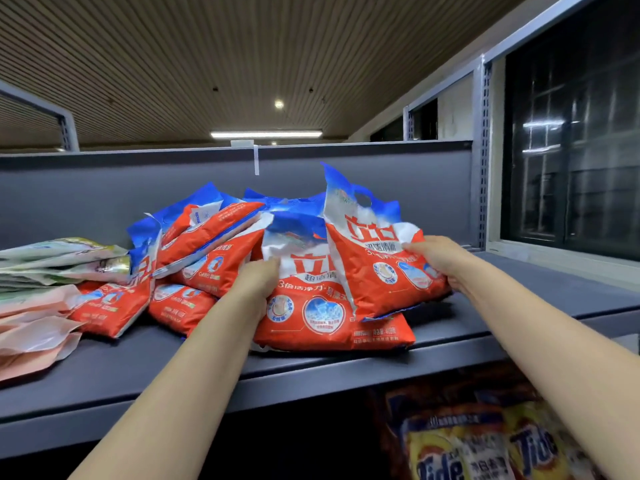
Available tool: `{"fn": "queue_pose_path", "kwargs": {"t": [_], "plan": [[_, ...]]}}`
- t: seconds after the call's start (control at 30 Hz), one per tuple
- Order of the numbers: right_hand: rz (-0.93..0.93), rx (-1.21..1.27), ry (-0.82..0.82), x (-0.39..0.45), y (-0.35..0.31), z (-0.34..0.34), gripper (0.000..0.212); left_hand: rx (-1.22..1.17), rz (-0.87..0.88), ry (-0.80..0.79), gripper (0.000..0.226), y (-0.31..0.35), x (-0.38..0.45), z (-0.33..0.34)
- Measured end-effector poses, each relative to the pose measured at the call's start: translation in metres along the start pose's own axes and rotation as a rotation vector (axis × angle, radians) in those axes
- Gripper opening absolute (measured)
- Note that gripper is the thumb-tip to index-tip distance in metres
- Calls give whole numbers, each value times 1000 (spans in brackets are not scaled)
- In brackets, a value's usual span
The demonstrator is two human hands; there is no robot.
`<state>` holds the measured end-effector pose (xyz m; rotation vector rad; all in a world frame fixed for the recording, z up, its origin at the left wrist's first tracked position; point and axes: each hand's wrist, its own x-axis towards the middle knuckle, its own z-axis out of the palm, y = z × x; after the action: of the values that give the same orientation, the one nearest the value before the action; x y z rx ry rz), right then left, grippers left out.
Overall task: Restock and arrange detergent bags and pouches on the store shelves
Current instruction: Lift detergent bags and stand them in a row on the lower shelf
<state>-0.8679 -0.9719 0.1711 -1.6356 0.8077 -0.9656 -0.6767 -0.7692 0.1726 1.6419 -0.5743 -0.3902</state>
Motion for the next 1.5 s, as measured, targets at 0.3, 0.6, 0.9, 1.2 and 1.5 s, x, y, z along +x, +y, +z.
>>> {"fn": "queue_pose_path", "kwargs": {"t": [0.3,0.6,0.9,1.2,1.5], "plan": [[-366,-110,309,-74,-16,-16,21,82,412,512,49,0,-60,-2],[-473,-28,389,-166,19,-13,31,7,524,680,49,-34,-133,-15],[-363,203,127,-202,102,-13,24,-127,556,679,47,-127,-182,-30],[-66,82,-43,-206,193,19,7,269,272,650,50,-217,-178,-49],[280,263,71,-183,242,87,25,160,-186,630,57,-249,-106,-81]]}}
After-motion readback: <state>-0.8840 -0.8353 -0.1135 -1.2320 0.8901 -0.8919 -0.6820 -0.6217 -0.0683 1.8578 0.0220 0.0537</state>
